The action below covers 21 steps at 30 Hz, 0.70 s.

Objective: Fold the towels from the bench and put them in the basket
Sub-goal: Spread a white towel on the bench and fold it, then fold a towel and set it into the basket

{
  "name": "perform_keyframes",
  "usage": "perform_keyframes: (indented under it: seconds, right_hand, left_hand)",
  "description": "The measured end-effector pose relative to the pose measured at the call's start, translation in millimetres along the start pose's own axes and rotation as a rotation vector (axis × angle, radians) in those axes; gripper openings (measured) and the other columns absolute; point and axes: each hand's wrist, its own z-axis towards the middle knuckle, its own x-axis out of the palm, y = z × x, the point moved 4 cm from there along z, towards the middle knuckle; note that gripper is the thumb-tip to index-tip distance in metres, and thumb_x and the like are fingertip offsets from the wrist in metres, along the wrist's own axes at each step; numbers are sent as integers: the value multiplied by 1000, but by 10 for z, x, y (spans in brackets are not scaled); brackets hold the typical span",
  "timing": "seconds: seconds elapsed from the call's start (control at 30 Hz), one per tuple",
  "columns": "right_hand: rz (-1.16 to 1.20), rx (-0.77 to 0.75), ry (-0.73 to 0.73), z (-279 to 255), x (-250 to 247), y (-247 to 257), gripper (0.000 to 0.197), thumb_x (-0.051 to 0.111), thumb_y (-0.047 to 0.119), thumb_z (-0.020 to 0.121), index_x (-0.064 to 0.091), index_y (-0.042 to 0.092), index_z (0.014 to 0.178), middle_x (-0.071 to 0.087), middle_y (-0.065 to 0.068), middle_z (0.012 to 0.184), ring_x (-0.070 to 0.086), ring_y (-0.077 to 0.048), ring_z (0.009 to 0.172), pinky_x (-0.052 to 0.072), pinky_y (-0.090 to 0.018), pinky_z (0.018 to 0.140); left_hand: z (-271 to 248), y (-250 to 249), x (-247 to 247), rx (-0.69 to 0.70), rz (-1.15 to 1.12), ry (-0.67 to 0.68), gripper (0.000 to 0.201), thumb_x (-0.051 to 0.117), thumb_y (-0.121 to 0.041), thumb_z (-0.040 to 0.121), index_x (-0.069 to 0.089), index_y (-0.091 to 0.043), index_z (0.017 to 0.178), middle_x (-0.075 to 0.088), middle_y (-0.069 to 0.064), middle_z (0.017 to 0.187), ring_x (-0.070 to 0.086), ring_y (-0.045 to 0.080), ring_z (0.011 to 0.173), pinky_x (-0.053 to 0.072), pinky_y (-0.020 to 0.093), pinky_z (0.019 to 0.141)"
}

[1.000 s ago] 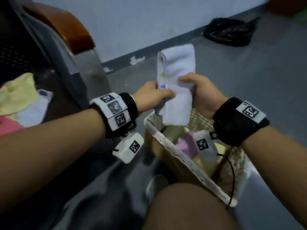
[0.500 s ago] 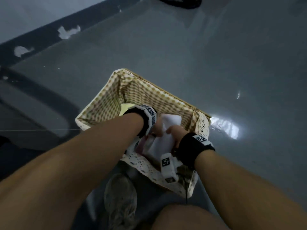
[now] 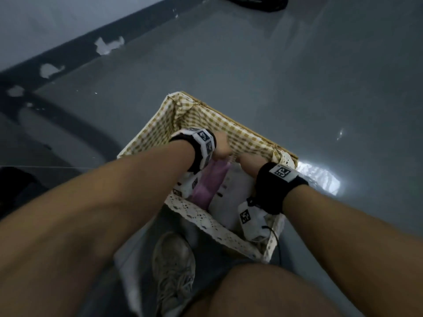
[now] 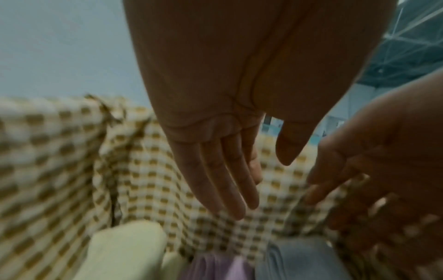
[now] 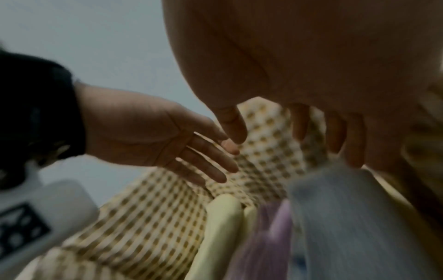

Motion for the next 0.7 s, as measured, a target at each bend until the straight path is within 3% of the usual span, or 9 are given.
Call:
perform_keyframes:
  seconds: [0.07,0.13,0.2,0.27,0.33,0.43,0.5,0.63,0.7]
  right_hand:
    - [-53,-156,-9,-260,-72,365,36,42,24,105,57,8,133,59,-17,133,57,-33,120,46,-37,97]
    - [-56,-294,93,-519,-35,710,18,52,23,99,67,13,105,66,-17,106,64,-28,90,51,-36,81]
    - [-144,-433,141,-766,20,1039,12,56,12,93,65,13,85,69,-14,89,63,-21,72,50,-30,66]
    - [-302,-591,174,-1049,145,1410,13,60,11,89,66,12,79,69,-6,79,66,-12,66,52,-25,62]
    - [-462,-761,161,-1347,361,1807,15,63,18,86,67,15,72,69,-4,75,66,-17,71,53,-31,70]
    - [-541,-932,246,-1753,853,2346,9,64,21,88,70,20,82,74,-10,90,70,-26,89,54,-41,87]
    - [-539,-1043,304,-2014,1270,2678,11,64,20,91,73,16,97,74,-9,98,70,-25,96,53,-40,93]
    - [-597,-1209,402,-2535,2192,3156,16,65,21,92,72,17,106,70,5,86,68,-18,90,51,-28,84]
    - [-647,-1262,446,-2785,2657,3290,17,66,25,91,71,21,107,66,8,85,66,-16,89,51,-28,84]
  left_hand:
    - [-204,76,-261,53,-83,-110,26,55,-28,96,72,-8,93,74,9,97,66,22,83,53,33,82]
    - [-500,174,-510,93,-98,-208,30,54,-32,97,74,-9,100,75,9,101,68,26,95,53,35,89]
    - [-903,312,-692,114,-83,-285,31,52,-33,98,73,-13,108,74,7,110,66,27,105,50,35,91]
    - [-1353,561,-831,106,-49,-393,27,51,-26,98,70,-16,113,71,6,117,63,27,109,45,28,83]
    - [-1870,927,-957,62,-77,-498,26,50,-25,98,69,-19,115,72,5,113,64,26,105,47,30,82]
    - [-2692,1605,-996,-39,-148,-598,20,56,-28,95,68,-22,111,74,-3,96,68,19,96,52,33,88]
    - [-3231,2085,-931,-140,-152,-664,20,60,-27,93,69,-23,111,72,-5,95,68,17,97,51,31,90]
    - [-4152,2985,-544,-391,-101,-717,24,61,-25,91,68,-22,114,73,2,109,67,22,102,51,33,91]
    - [-4528,3361,-258,-506,-97,-698,27,60,-26,92,67,-21,117,72,2,114,66,23,105,50,31,90]
